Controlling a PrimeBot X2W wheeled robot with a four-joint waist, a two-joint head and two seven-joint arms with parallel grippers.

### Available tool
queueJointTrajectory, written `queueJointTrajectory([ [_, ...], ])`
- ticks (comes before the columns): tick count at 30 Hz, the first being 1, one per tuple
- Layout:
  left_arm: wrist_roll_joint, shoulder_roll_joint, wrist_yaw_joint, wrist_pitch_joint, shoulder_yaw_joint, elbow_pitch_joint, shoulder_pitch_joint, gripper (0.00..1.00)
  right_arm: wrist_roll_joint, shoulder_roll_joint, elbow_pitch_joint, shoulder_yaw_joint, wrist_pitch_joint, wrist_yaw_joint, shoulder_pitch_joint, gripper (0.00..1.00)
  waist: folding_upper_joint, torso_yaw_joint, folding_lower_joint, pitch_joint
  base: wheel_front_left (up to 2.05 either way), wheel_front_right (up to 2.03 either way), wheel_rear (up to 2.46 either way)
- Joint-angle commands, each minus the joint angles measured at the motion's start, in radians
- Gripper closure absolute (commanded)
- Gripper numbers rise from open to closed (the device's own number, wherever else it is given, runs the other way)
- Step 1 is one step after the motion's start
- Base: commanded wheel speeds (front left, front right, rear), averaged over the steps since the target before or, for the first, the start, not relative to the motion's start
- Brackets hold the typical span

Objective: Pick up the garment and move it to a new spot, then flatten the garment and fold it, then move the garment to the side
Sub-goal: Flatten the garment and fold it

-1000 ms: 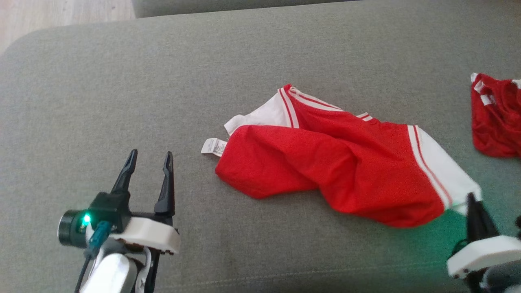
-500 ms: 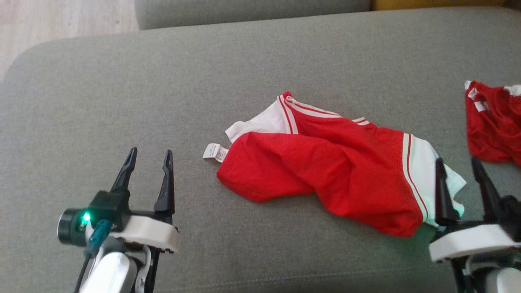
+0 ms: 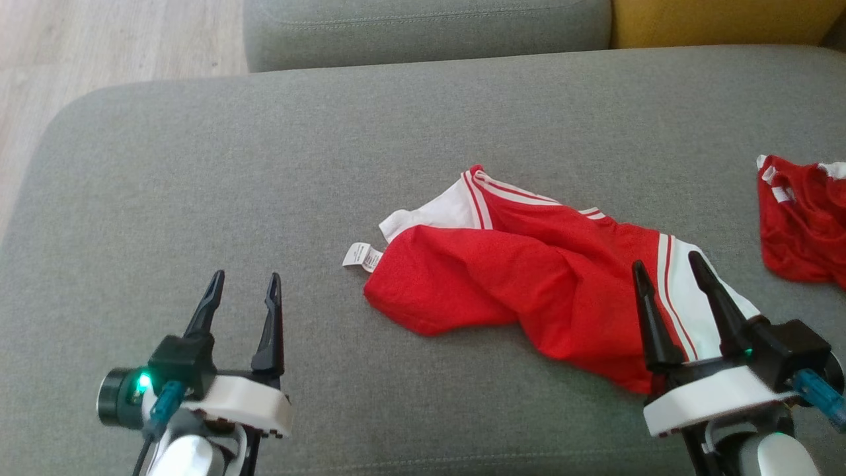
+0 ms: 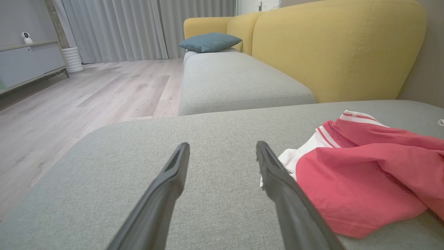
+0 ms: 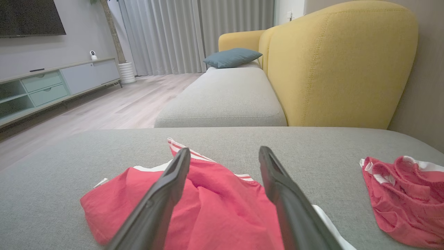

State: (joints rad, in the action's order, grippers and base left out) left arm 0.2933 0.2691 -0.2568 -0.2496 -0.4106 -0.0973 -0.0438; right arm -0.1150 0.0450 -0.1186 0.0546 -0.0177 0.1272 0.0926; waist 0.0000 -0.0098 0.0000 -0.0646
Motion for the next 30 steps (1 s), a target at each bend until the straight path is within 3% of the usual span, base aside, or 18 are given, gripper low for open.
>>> queueJointTrajectory([
  [1,0.008,0.016,-0.009,-0.012,0.033,0.03,-0.034,0.0,-0.005,0.015,-0.034,0.024,-0.001,0.003,-0.024,0.0,0.0,0.0,0.0,0.001,0.0,0.0,0.0],
  [11,0.009,0.016,-0.002,-0.003,0.013,0.035,-0.044,0.0,-0.019,0.014,-0.036,0.024,-0.005,0.003,-0.024,0.0,0.0,-0.005,0.0,-0.005,0.0,0.0,0.0],
  [17,0.025,-0.023,0.084,0.067,-0.066,-0.019,-0.143,0.0,-0.026,0.015,-0.037,0.037,-0.007,0.003,-0.047,0.0,0.0,-0.023,0.0,-0.047,0.0,0.0,0.0],
  [26,0.094,-0.078,0.212,0.228,-0.128,-0.263,-0.311,0.0,-0.042,0.017,-0.016,0.049,0.0,0.003,-0.087,0.0,0.0,-0.077,0.0,-0.112,0.0,0.0,0.0],
  [30,0.116,-0.085,0.241,0.296,-0.138,-0.369,-0.356,0.0,-0.048,0.015,-0.002,0.048,0.007,0.003,-0.092,0.0,0.0,-0.091,0.0,-0.122,0.0,0.0,0.0],
])
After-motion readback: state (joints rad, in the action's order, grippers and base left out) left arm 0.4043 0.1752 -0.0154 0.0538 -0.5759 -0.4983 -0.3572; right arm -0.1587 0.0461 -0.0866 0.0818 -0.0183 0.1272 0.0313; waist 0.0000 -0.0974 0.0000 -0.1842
